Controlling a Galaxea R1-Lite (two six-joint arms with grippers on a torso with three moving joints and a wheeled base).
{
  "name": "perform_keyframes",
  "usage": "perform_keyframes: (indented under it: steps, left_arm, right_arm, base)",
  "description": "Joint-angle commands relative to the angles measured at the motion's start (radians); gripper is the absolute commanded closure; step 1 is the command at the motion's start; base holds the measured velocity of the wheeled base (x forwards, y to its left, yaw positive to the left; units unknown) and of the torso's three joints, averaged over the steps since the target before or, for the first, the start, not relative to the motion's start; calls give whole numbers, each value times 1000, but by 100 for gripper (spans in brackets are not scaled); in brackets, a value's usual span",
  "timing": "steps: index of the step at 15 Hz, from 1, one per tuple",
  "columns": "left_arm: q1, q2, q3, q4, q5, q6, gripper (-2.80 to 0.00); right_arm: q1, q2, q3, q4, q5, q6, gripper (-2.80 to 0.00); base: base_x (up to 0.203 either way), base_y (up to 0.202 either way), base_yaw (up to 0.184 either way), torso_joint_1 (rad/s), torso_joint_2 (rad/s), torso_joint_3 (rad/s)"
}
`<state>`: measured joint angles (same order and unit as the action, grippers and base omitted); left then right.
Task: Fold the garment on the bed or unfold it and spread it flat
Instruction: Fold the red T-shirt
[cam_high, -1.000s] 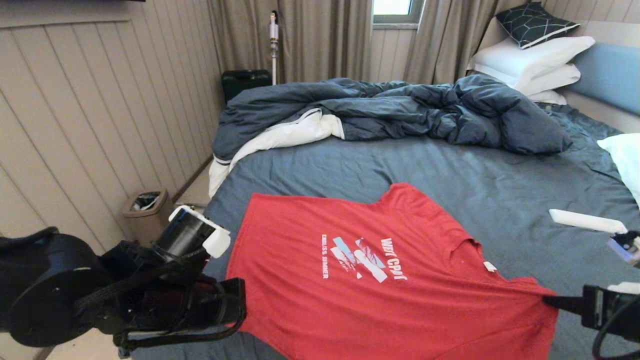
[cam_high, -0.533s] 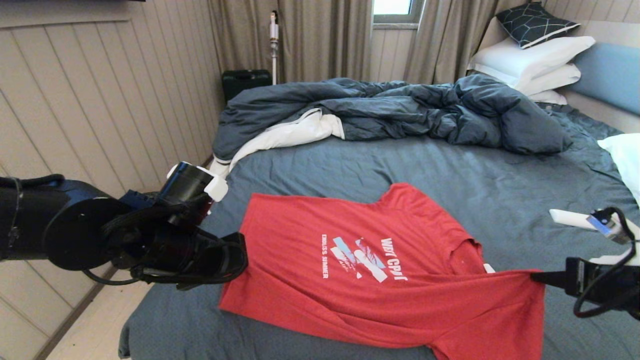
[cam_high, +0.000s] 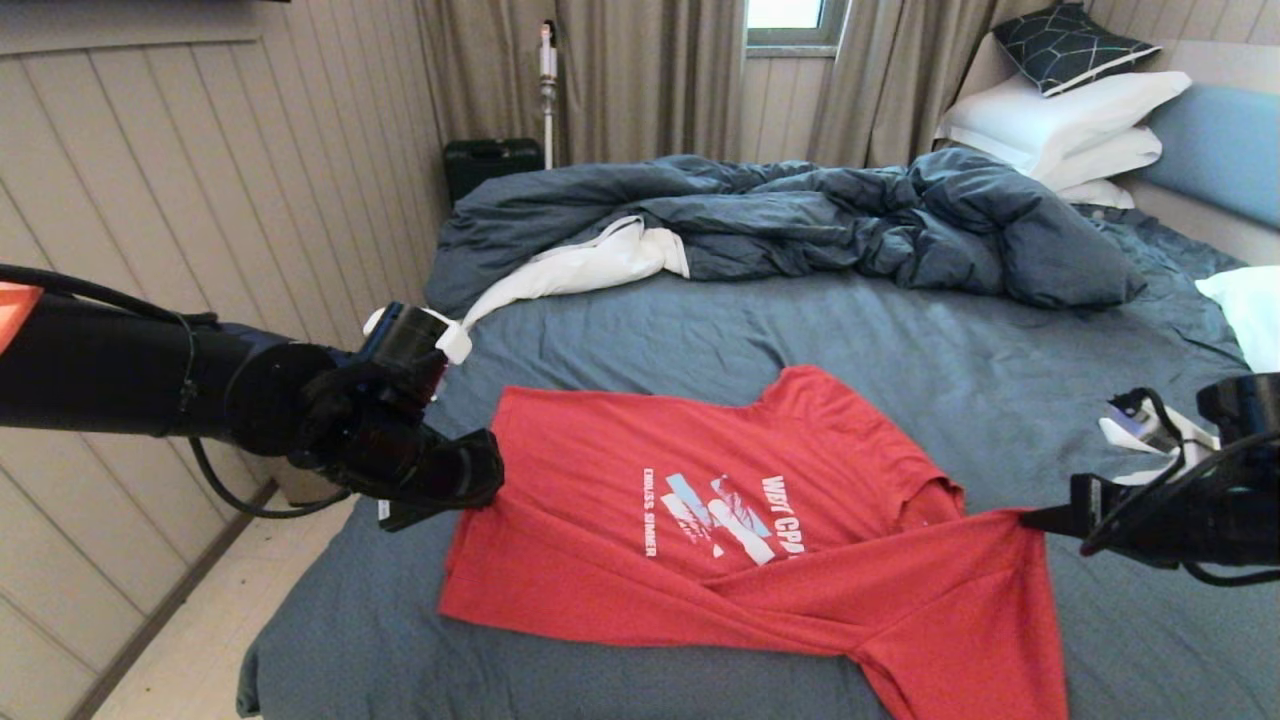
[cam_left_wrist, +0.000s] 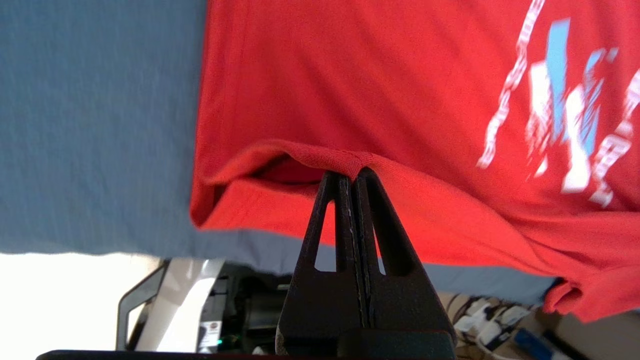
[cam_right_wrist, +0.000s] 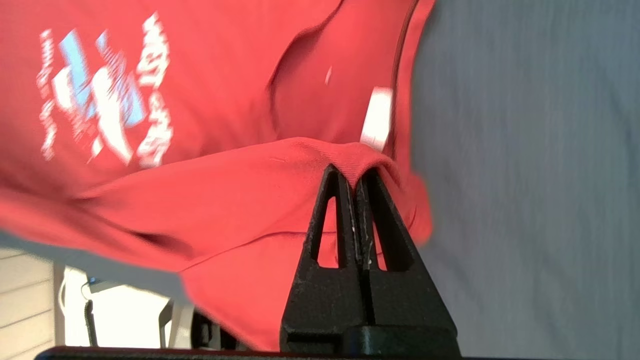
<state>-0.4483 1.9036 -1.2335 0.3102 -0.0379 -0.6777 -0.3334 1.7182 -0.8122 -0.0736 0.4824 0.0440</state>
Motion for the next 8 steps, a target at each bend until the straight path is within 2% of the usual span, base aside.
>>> perform_keyframes:
  steps: [1, 4, 8]
  left_arm:
    - [26, 52, -63, 24, -9, -4, 0]
    - [51, 119, -138, 64, -26, 9, 0]
    - [53, 192, -196, 76, -27, 21, 0]
  right_arm:
    - [18, 92, -57, 1, -12, 1, 0]
    - [52, 169, -127, 2, -43, 12, 0]
    - [67, 210, -154, -3, -47, 11, 0]
  base:
    - [0, 0, 0, 0, 0, 0]
    - [0, 0, 0, 0, 0, 0]
    - [0, 0, 0, 0, 0, 0]
